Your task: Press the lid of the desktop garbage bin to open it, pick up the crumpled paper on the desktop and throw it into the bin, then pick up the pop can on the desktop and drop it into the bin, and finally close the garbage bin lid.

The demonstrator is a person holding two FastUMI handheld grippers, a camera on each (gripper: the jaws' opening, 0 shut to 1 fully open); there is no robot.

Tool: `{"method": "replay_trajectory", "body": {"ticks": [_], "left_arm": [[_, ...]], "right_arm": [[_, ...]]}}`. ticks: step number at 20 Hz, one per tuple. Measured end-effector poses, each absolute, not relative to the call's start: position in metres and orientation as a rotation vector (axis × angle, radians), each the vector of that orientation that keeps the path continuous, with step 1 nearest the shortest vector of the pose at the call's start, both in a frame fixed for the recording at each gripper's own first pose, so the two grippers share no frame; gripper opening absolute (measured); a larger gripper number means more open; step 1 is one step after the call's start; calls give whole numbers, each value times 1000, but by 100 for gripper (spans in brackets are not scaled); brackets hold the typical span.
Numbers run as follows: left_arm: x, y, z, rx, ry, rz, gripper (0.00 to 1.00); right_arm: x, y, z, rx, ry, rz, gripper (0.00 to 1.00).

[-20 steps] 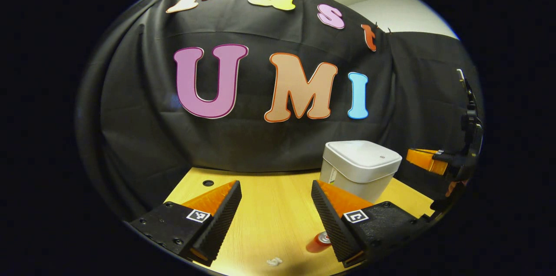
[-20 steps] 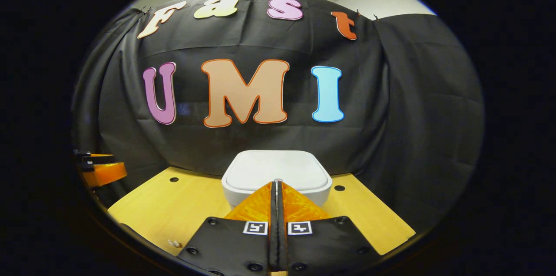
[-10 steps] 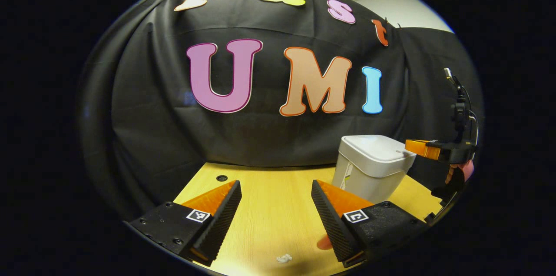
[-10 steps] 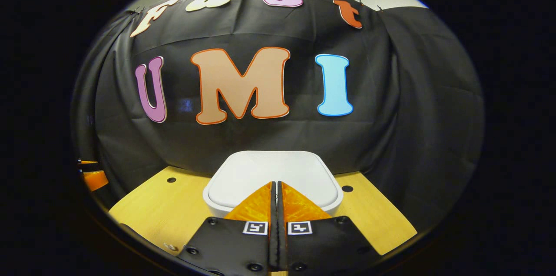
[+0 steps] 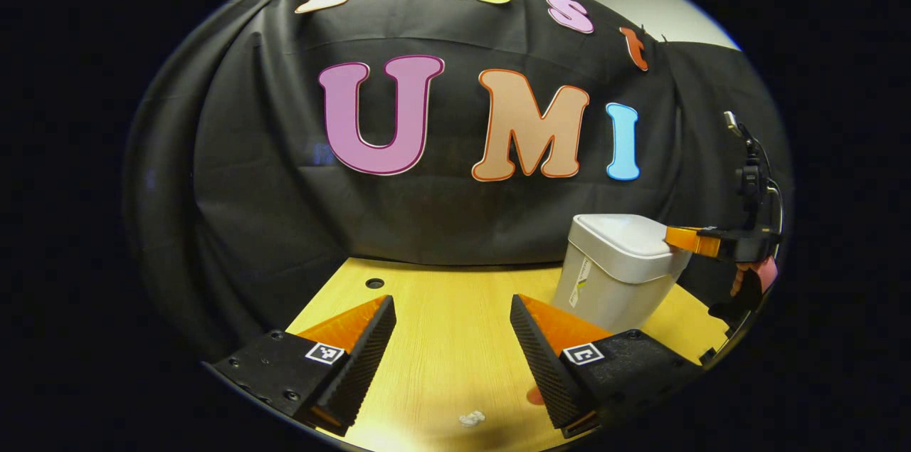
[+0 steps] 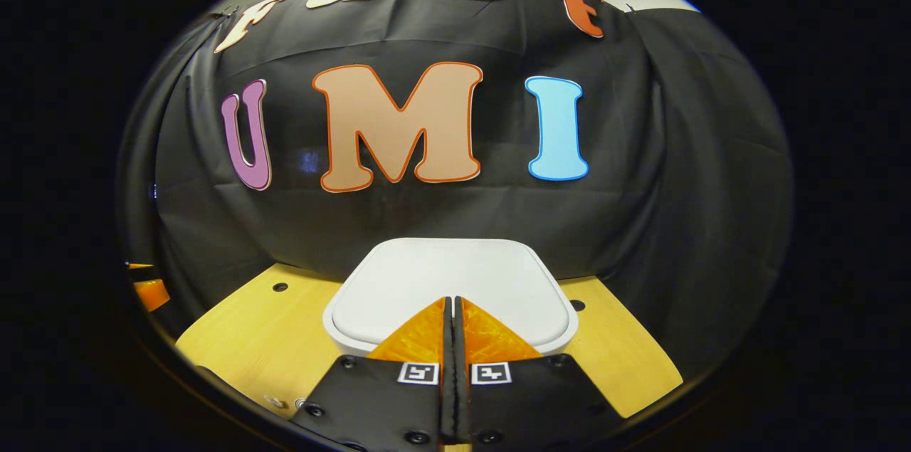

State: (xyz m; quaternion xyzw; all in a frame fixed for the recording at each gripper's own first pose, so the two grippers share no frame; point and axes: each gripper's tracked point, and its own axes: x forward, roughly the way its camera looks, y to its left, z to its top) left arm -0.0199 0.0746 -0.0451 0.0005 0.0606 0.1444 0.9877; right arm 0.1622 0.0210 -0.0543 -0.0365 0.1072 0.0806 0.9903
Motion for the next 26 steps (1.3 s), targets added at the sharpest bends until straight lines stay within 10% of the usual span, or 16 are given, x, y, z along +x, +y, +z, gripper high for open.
{"method": "replay_trajectory", "body": {"ticks": [26], "left_arm": [[-28,80,-65,-10,164,283,95]], "right_arm": [[131,33,-20,-67,98,206,3]]}}
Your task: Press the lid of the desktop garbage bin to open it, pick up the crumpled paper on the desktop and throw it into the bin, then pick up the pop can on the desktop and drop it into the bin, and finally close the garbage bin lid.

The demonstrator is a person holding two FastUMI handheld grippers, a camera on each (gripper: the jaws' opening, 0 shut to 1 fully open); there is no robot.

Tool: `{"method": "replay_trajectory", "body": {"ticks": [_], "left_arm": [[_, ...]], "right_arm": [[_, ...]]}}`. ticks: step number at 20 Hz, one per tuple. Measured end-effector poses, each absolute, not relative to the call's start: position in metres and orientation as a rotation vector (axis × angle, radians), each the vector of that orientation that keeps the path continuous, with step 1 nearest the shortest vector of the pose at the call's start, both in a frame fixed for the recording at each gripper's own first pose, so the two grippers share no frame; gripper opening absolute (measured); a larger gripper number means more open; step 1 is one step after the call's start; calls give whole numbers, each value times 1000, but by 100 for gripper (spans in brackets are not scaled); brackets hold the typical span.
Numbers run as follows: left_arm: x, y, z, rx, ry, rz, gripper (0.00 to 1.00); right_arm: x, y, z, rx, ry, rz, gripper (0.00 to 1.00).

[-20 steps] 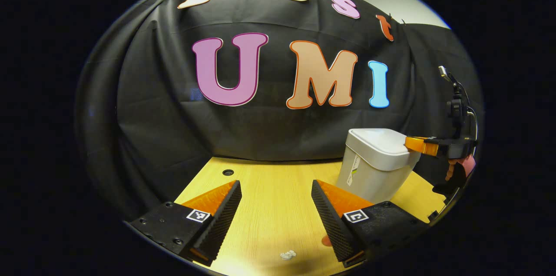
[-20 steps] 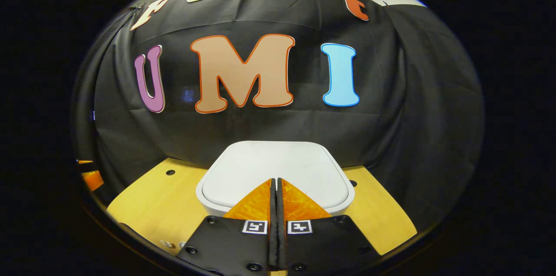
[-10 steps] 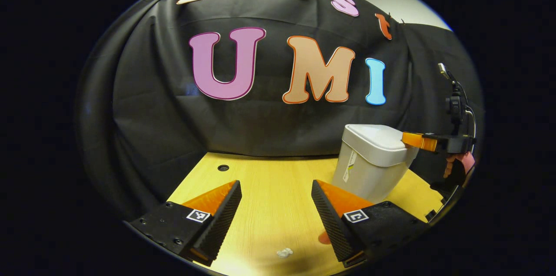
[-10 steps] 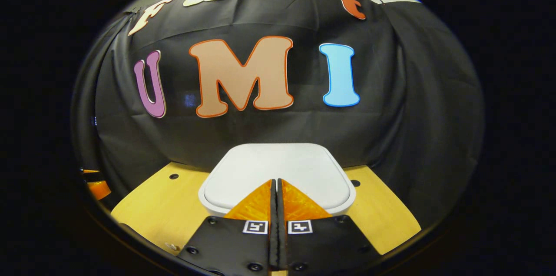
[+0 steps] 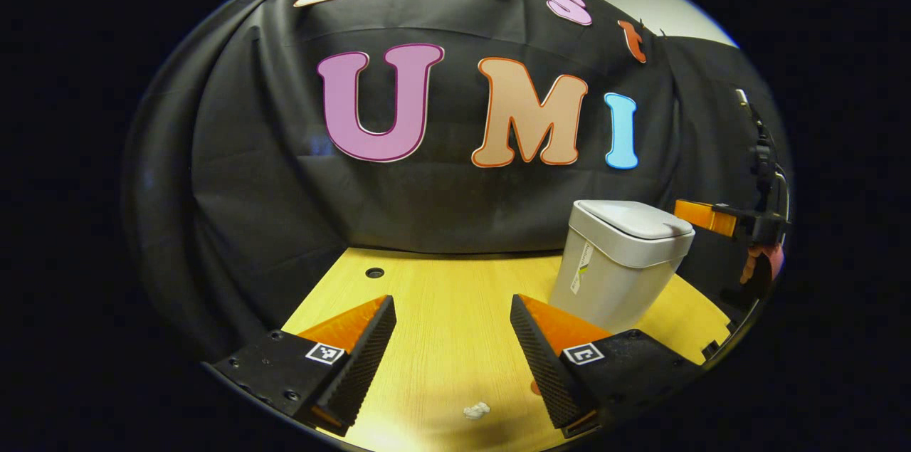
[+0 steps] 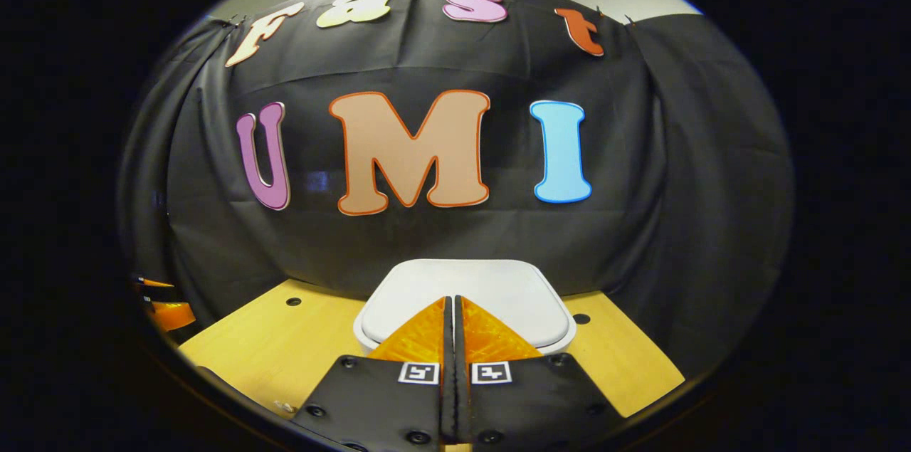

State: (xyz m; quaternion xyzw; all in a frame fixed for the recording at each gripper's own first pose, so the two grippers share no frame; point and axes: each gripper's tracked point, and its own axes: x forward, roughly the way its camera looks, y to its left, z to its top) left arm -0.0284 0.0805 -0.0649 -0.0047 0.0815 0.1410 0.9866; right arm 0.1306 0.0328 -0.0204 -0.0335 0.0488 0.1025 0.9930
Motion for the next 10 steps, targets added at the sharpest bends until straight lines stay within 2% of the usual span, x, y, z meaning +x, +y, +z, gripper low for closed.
{"method": "replay_trajectory", "body": {"ticks": [6,10], "left_arm": [[-36,79,-86,-32,204,263,95],[-38,73,-108,-31,239,224,95]], "right_arm": [[83,37,-26,-82,95,214,3],[59,43,-47,-40,148,230,3]]}}
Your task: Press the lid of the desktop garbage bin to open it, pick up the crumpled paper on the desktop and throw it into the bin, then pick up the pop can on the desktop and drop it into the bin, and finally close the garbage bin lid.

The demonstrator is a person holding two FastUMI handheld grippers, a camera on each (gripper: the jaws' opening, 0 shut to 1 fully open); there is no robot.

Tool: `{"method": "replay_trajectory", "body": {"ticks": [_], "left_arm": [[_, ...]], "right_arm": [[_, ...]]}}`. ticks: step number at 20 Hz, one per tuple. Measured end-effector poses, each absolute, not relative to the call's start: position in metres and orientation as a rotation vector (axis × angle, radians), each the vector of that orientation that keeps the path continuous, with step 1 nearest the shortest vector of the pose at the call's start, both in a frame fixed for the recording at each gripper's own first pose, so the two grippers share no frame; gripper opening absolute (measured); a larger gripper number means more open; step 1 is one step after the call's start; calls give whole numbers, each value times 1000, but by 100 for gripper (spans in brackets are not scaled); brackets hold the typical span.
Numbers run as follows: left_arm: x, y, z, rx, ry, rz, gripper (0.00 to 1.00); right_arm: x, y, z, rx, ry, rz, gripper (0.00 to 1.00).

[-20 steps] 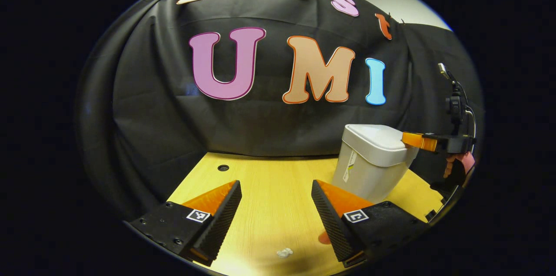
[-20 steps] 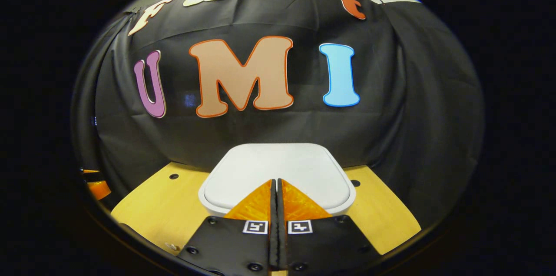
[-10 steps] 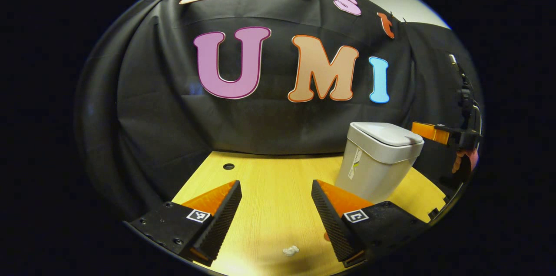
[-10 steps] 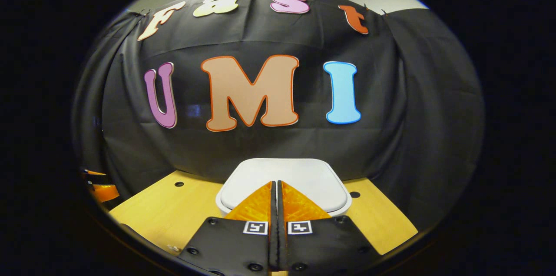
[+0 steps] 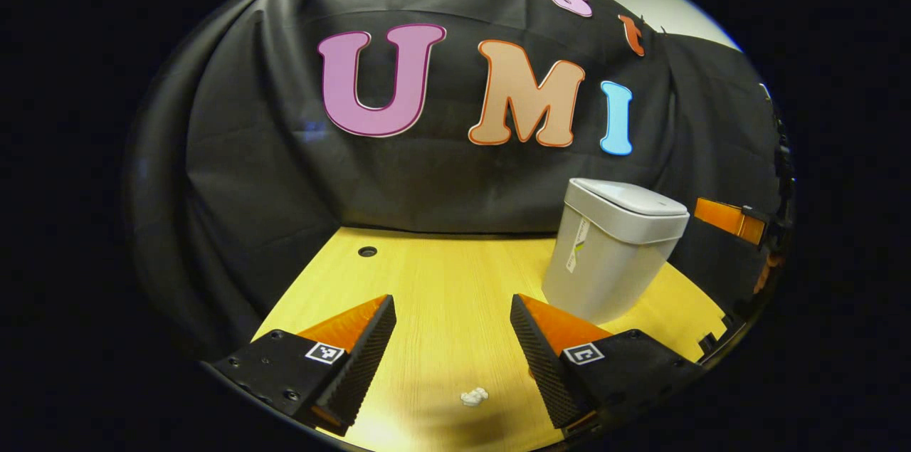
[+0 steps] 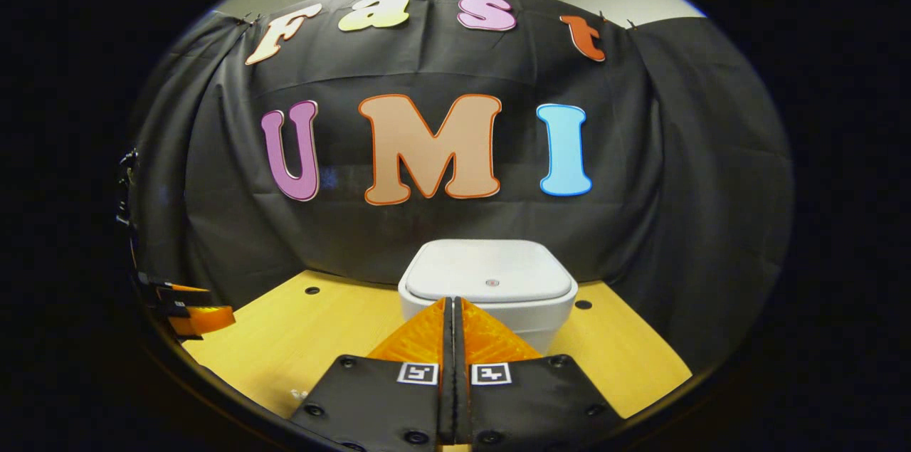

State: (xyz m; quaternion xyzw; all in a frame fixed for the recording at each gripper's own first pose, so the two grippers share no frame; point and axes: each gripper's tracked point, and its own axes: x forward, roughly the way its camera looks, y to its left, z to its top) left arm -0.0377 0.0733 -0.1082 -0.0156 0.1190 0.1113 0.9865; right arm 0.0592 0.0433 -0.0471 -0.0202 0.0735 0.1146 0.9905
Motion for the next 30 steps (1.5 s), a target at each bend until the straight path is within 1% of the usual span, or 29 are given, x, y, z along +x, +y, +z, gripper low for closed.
{"method": "replay_trajectory", "body": {"ticks": [3,4,5,6,8,10,11,12,13,14,16,17,18,22,24,27,30], "left_arm": [[-41,69,-133,-28,285,192,95],[-42,67,-140,-35,300,181,95],[-42,64,-150,-46,318,169,95],[-43,63,-161,-59,339,159,95],[-45,60,-181,-68,388,146,96],[-46,57,-202,-60,435,133,95],[-49,56,-210,-57,459,122,95],[-50,53,-219,-57,482,105,96],[-50,51,-227,-57,504,95,95],[-51,49,-235,-59,525,86,95],[-51,50,-251,-58,566,75,95],[-50,49,-260,-56,585,71,98],[-49,48,-268,-50,607,65,95],[-48,38,-294,-38,678,38,94],[-49,33,-305,-48,702,31,94],[-51,33,-318,-58,745,35,92],[-50,35,-329,-51,780,36,87]], "right_arm": [[44,44,-61,-24,185,234,4],[39,47,-63,-16,196,240,14],[36,47,-66,-11,204,236,27],[31,48,-69,1,208,240,46],[27,47,-72,17,215,234,55],[24,43,-75,25,221,220,73],[23,40,-75,28,220,208,75],[22,39,-74,31,217,198,83],[21,36,-73,33,212,187,88],[19,34,-73,32,208,174,98],[18,29,-72,24,202,154,99],[17,26,-73,21,202,146,99],[16,24,-73,19,203,139,98],[15,14,-77,24,218,112,99],[14,12,-78,36,219,104,98],[15,9,-79,35,223,94,98],[15,5,-81,30,229,88,99]]}}
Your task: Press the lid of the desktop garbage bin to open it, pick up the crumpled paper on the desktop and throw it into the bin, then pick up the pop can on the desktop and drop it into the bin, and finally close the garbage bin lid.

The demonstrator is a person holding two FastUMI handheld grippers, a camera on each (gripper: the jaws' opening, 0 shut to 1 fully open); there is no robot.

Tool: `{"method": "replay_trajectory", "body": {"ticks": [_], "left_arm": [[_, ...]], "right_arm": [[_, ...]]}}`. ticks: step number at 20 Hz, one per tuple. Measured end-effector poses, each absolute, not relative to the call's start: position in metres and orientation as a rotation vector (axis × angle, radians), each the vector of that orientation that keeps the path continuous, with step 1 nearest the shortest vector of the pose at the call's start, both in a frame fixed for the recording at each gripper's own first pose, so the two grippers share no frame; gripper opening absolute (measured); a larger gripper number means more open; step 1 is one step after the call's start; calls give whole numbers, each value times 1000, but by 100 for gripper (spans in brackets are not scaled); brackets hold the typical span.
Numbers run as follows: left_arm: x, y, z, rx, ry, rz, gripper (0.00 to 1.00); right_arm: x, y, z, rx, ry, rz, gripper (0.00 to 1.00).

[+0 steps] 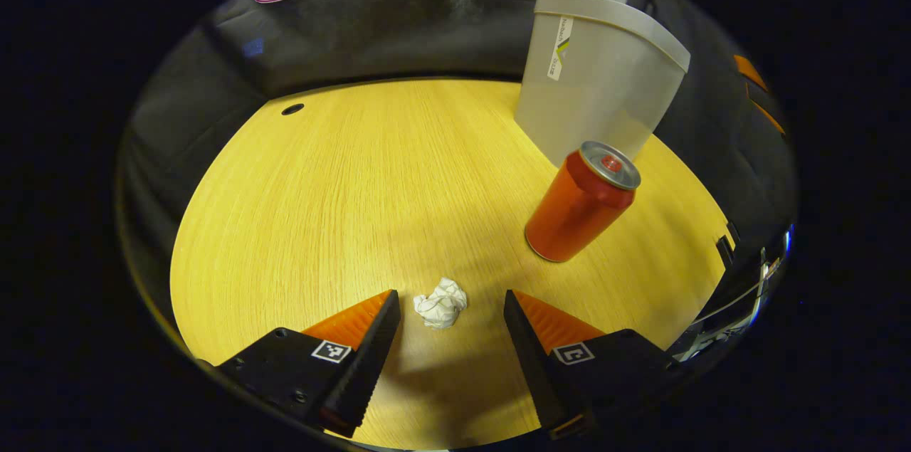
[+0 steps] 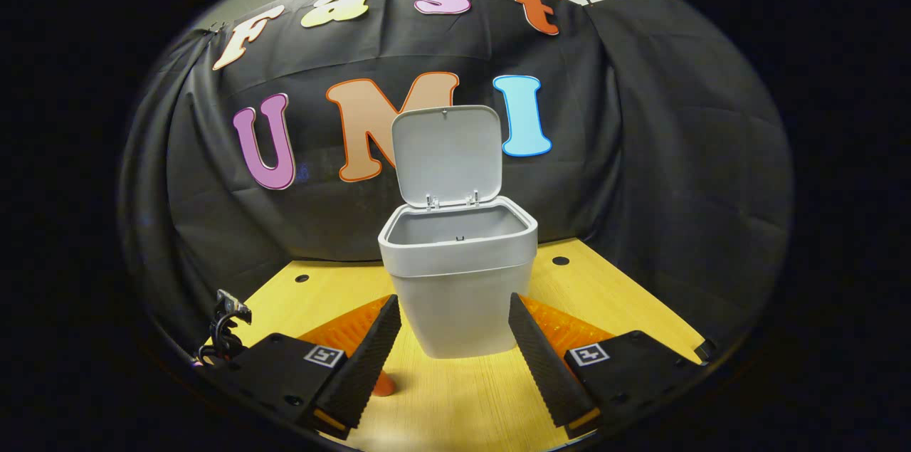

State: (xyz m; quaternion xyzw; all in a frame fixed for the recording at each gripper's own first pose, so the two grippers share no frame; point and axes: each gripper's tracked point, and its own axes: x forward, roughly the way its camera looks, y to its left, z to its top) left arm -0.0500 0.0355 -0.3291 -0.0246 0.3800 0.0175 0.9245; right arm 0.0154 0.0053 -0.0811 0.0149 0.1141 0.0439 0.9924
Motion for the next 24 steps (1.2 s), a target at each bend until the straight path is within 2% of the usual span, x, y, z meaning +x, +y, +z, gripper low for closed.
{"method": "replay_trajectory", "body": {"ticks": [7,9,14,19,24], "left_arm": [[-45,38,-338,-11,814,34,62],[-46,41,-341,-1,826,38,48],[-46,41,-343,39,847,22,38],[-41,40,-340,53,844,2,22],[-38,40,-339,37,847,-8,18]], "right_arm": [[23,2,-82,29,231,78,99],[25,2,-85,30,236,78,99],[29,4,-88,27,242,83,99],[31,7,-92,14,254,87,98],[32,6,-94,12,257,86,99]]}}
